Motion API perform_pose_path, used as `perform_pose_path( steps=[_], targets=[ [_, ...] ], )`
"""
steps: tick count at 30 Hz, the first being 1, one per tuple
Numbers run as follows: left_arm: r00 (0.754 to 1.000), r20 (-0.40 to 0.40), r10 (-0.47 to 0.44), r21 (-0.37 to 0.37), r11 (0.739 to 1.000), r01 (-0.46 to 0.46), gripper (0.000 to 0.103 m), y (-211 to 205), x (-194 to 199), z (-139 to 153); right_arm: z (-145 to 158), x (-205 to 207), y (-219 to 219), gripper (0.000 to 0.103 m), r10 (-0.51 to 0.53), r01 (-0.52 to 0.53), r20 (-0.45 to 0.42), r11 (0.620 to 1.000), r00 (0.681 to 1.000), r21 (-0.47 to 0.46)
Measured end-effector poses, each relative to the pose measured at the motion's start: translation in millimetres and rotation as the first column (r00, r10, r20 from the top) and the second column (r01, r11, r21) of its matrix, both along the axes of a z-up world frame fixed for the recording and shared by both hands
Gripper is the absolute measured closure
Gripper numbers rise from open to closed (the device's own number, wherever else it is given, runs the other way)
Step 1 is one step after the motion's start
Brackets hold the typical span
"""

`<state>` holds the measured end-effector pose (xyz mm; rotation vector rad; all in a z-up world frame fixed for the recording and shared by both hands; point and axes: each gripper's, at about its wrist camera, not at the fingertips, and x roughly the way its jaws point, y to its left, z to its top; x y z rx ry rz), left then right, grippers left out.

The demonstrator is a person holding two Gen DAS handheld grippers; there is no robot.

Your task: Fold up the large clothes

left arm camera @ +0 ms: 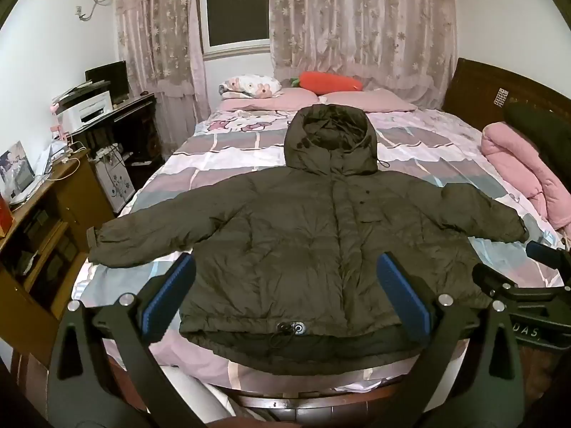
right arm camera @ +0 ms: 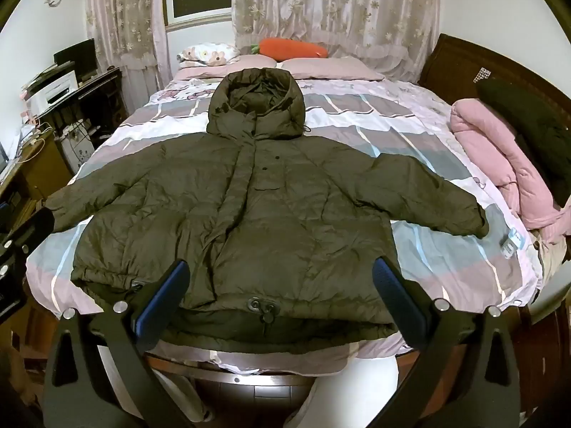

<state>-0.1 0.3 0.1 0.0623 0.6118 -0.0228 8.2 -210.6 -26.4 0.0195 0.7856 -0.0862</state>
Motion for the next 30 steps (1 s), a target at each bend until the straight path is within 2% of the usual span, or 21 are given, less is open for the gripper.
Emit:
perform_pose_path(
  steps=[30],
  targets=[
    [1.0, -0.014, -0.016, -0.018, 1.0, 0.016, 0.002, 1.0, -0.3, -1.0, -1.6, -0.1, 1.7, 0.001, 0.001, -0.001, -0.004, 1.0, 1.0, 0.008]
  ],
)
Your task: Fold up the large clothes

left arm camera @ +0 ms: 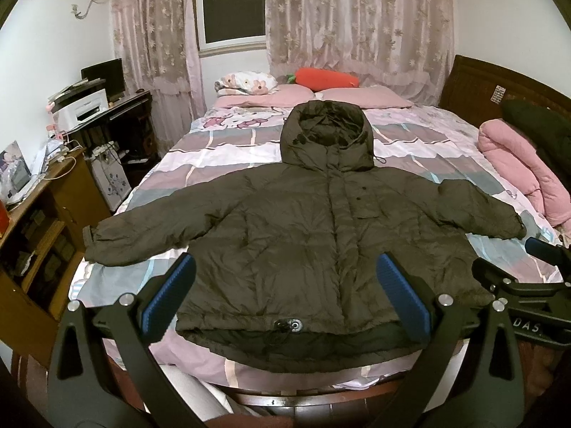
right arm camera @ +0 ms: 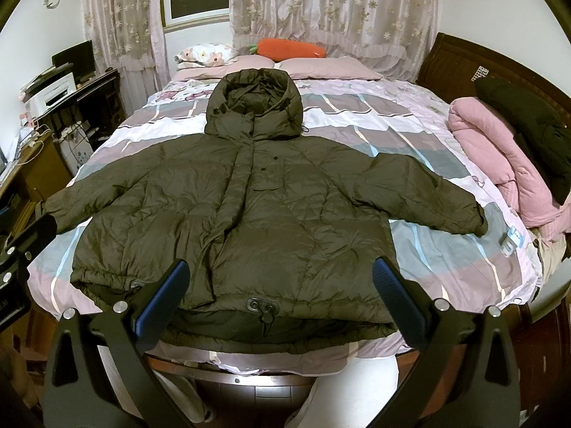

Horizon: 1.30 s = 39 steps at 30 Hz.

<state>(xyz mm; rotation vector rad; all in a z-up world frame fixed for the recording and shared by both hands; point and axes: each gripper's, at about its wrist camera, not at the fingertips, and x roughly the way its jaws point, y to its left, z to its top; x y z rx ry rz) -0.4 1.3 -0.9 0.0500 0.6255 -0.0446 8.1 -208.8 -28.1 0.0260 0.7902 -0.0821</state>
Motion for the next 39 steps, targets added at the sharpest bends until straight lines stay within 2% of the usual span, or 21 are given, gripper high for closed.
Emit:
perform_pose_path(
  steps=[4, 10, 19, 39],
  targets=[
    [1.0, 0.004, -0.001, -0.019, 1.0, 0.001, 0.002, 3.6, 3.4, -4.7, -0.2, -0.3, 0.2, 0.001, 0.001, -0.001, 0.0, 1.0, 1.0, -0.001],
    [1.0, 0.027, -0.003, 0.018, 1.0, 0.002, 0.002, -2.2, -0.1, -3.0, -0.6, -0.6, 0.5, 0.001, -0.001, 0.001, 0.0, 1.0, 1.0, 0.001],
    [1.0, -0.012, 0.009, 0.043, 0.999, -0.008, 0.002, -4.7, 6.3, -9.4, -1.5, -0.3, 1.4, 0.001, 0.0, 0.0, 0.0, 1.0, 1.0, 0.0],
    [1.0, -0.014, 0.028, 0.039, 0.999, -0.027, 0.002, -3.1, 8.2, -9.2, -0.5, -0.6, 2.5, 0.001, 0.001, -0.001, 0.001, 1.0, 1.0, -0.001]
  ],
)
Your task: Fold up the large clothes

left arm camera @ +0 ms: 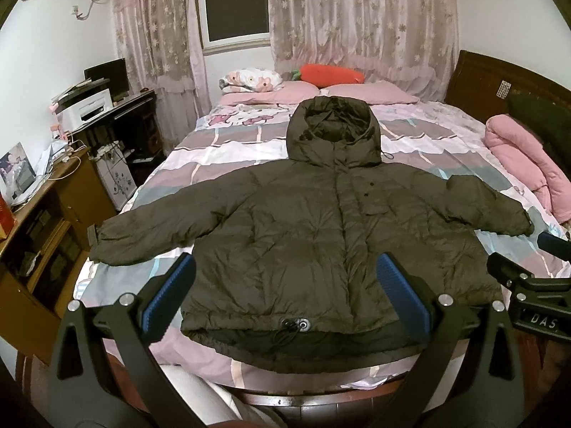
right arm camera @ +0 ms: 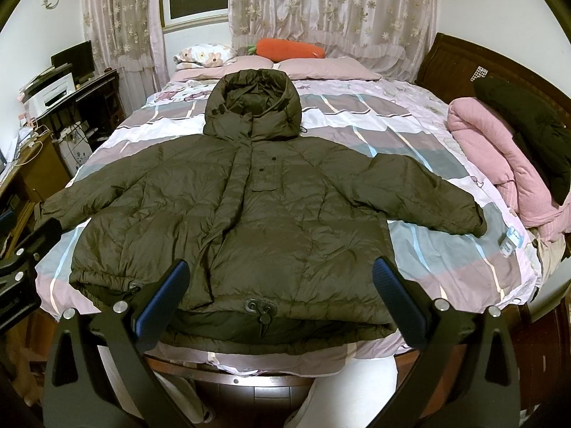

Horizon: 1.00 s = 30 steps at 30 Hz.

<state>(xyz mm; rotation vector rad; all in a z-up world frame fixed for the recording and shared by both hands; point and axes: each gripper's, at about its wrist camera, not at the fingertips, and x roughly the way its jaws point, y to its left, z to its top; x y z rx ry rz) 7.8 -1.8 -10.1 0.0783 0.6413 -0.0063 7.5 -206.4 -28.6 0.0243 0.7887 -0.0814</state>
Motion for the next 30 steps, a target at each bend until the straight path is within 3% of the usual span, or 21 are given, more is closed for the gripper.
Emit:
perform_pose_path(
  steps=[23, 30],
  targets=[
    [0.999, -0.017, 0.03, -0.009, 1.0, -0.03, 0.002, 7.6, 5.2, -3.1, -1.9, 2.3, 3.2, 0.001, -0.01, 0.01, 0.003, 1.0, 1.0, 0.013],
    [0.987, -0.14, 0.072, -0.027, 0.997, -0.077, 0.002, 18.3, 27.2, -24.2, -8.2, 5.4, 0.1, 0.001, -0.01, 0.01, 0.009, 1.0, 1.0, 0.01]
  ],
)
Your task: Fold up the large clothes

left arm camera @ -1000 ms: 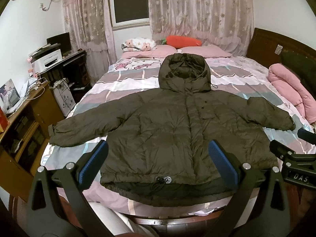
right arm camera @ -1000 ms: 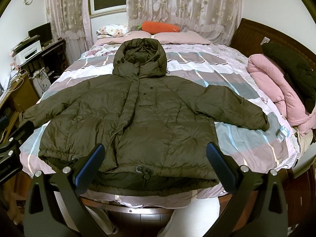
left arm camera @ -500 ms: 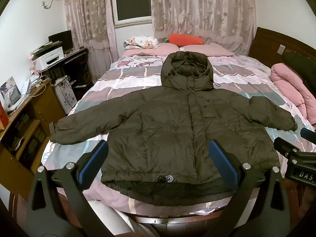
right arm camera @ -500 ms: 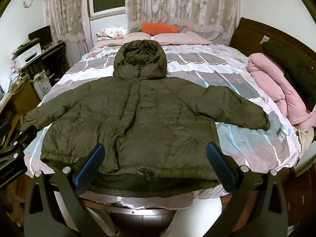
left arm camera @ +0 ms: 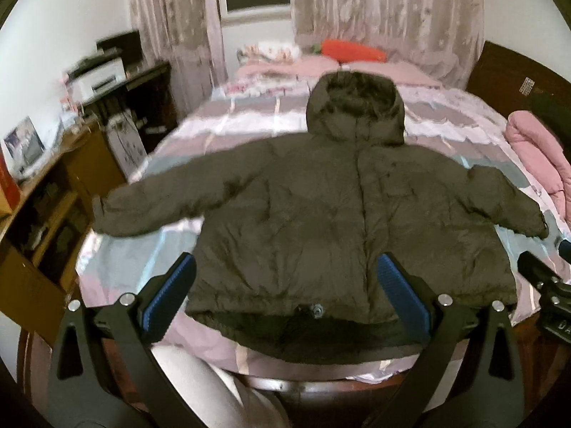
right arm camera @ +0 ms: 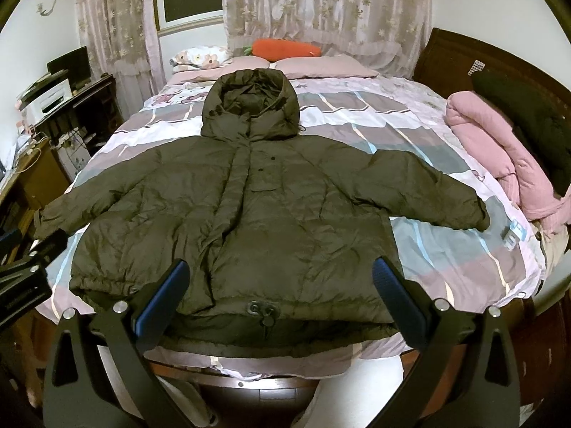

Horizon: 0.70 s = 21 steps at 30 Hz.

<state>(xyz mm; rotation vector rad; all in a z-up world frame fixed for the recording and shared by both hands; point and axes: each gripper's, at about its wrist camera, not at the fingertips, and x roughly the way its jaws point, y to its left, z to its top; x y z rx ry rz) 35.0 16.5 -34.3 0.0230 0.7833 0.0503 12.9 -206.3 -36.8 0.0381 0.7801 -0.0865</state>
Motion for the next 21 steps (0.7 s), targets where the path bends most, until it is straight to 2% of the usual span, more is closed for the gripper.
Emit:
perform_pose_path(
  steps=[4, 5, 6, 8, 10, 12, 13, 15, 17, 19, 21],
  targets=[
    [0.99, -0.133, -0.035, -0.079, 0.997, 0.025, 0.003, 9.9, 29.9, -21.3, -0.1, 20.9, -13.9, 0.001, 0.022, -0.022, 0.001, 1.0, 1.0, 0.006],
    [0.983, -0.18, -0.034, -0.122, 0.992, 0.013, 0.003, 16.2, 42.3, -27.4, 1.2, 30.3, -19.9, 0.001, 0.025, -0.025, 0.001, 1.0, 1.0, 0.018],
    [0.979, -0.202, -0.035, -0.16, 0.987, 0.002, 0.003, 22.0, 52.7, -30.2, 2.8, 38.9, -25.0, 0.001, 0.026, -0.026, 0.003, 0.999, 1.0, 0.024],
    [0.982, -0.183, -0.041, -0.193, 0.981, 0.005, 0.004, 30.1, 71.2, -26.3, 8.9, 68.0, -42.1, 0.001, 0.014, -0.014, 0.016, 1.0, 1.0, 0.017],
    [0.989, -0.141, -0.035, -0.172, 0.985, 0.011, 0.004, 32.8, 90.1, -15.2, 15.1, 93.5, -56.4, 0.001, -0.017, 0.017, 0.033, 1.0, 0.999, -0.014],
    [0.994, -0.098, -0.045, -0.082, 0.996, 0.037, 0.002, 32.5, 115.7, -5.9, 18.6, 121.7, -73.6, 0.001, -0.042, 0.044, 0.044, 0.998, 0.998, -0.036],
    [0.992, -0.115, -0.047, -0.02, 0.999, 0.045, 0.002, 33.4, 135.2, -8.1, 18.1, 129.9, -79.1, 0.001, -0.056, 0.058, 0.045, 0.998, 0.997, -0.038],
    [0.991, -0.13, -0.006, 0.023, 1.0, 0.009, 0.002, 47.4, 162.1, -16.2, 12.2, 147.3, -94.4, 0.001, -0.094, 0.095, 0.042, 0.995, 0.995, -0.024],
    [0.988, -0.131, 0.078, -0.011, 0.997, -0.08, 0.002, 83.3, 188.8, -27.8, 4.7, 159.9, -104.9, 0.001, -0.116, 0.116, 0.036, 0.993, 0.993, 0.004],
    [0.98, -0.185, 0.079, -0.072, 0.993, -0.093, 0.002, 114.8, 219.7, -40.3, -3.2, 179.2, -110.4, 0.001, -0.127, 0.127, 0.02, 0.992, 0.992, 0.008],
    [0.976, -0.186, 0.114, -0.093, 0.987, -0.133, 0.003, 135.9, 247.5, -43.9, -10.7, 208.1, -112.0, 0.001, -0.115, 0.115, 0.0, 0.993, 0.993, 0.001]
  ],
)
